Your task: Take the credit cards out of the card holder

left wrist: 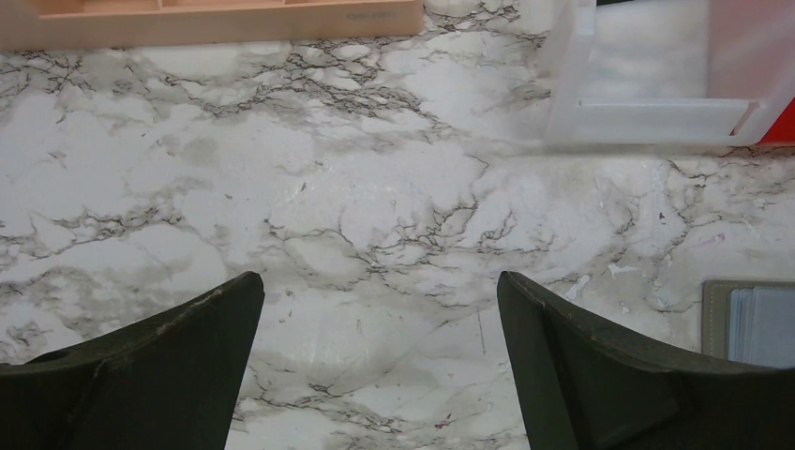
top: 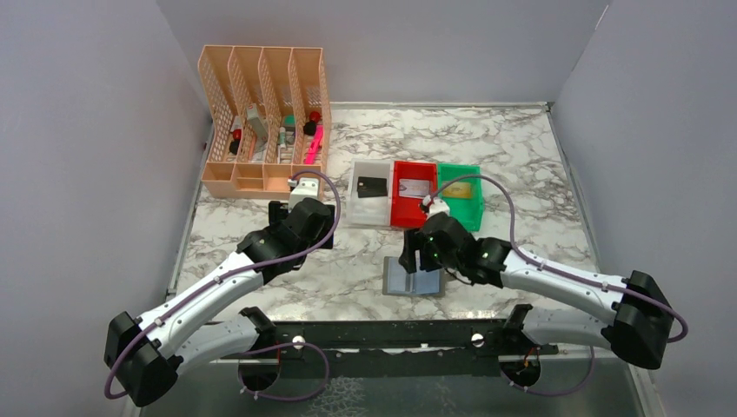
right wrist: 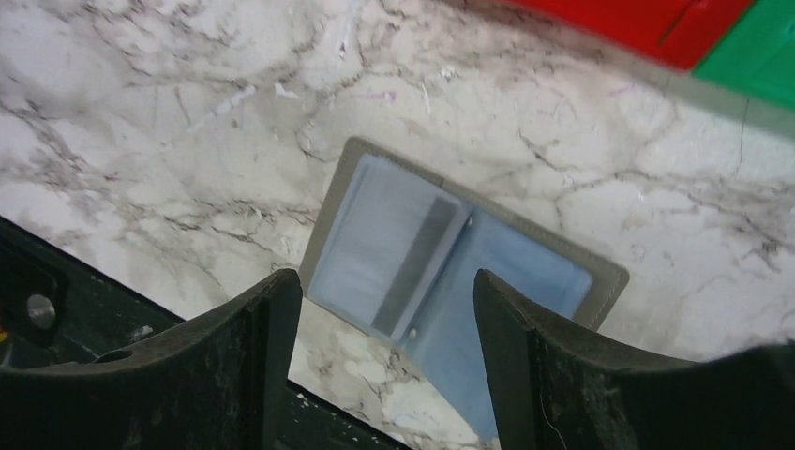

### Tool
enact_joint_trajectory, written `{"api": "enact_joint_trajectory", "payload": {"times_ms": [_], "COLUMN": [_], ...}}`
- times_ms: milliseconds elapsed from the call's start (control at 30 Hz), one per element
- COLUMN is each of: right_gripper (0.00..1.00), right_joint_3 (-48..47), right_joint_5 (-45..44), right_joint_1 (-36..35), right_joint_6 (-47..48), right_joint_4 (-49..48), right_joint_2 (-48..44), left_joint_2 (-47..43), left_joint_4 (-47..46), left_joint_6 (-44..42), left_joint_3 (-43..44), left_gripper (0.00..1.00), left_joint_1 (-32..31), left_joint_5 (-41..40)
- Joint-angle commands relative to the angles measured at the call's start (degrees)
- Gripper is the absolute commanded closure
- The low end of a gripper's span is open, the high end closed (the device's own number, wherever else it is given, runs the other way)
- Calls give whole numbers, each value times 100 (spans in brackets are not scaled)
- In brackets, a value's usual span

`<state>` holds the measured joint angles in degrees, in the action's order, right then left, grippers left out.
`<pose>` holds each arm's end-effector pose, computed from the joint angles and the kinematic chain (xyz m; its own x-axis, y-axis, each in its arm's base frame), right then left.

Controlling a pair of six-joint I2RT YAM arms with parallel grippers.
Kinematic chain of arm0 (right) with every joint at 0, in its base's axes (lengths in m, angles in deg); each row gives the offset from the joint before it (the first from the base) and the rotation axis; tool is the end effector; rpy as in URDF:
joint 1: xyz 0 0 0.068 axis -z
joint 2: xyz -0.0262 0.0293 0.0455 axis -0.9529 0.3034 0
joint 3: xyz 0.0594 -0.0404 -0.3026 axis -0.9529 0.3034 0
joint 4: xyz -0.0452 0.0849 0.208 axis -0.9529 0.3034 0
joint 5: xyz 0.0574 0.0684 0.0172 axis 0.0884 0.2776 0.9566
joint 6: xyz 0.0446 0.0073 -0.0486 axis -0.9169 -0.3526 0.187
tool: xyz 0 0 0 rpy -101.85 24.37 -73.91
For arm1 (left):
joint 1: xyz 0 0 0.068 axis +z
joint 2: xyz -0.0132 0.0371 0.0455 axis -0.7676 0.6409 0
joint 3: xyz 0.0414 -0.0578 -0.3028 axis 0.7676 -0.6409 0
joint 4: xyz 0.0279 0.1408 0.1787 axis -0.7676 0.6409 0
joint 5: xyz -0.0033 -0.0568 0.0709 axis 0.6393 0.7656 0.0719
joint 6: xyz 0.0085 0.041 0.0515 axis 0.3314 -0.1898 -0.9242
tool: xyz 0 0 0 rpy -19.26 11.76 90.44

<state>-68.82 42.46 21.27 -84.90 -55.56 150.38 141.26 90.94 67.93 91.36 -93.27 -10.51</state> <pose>0.1287 0.1481 0.2648 -0.7450 -0.0660 -0.6638 -0.3641 0.8740 0.3219 0.1240 -0.0773 0.2935 -0.6108 0.0876 -0.7869 0.0551 0.9962 0.0681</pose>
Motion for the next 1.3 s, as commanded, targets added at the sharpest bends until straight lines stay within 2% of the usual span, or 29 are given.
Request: {"api": "enact_joint_trajectory", "payload": {"times_ms": [0,367,967,1067,1267], "right_gripper": [30,37,40,44,60], "right_joint_3": [-205,-628,-1031,-970,-835], "right_joint_5": [-1612,-2383,-2341,-2362,-2456], "right_joint_1": [-691,-1682,-1718,-1713,-1716], "right_joint_6": [-943,-1957,-2217,-2339,-2561], "right_joint_4": [876,989,969,991,1064], "right_joint_2": [200,1281,2566,2655,2671], "left_joint_2": [64,115,82,114,135], "left_joint_4": [-16,-19,-18,-18,-18], "left_joint_6": [14,14,9,6,5], "left_joint_3": [191,193,182,198,183], "left_gripper": [1,1,1,1,1], "left_joint_1": [25,26,24,24,24], "left_joint_5": [-106,-150,-190,-177,-159]}}
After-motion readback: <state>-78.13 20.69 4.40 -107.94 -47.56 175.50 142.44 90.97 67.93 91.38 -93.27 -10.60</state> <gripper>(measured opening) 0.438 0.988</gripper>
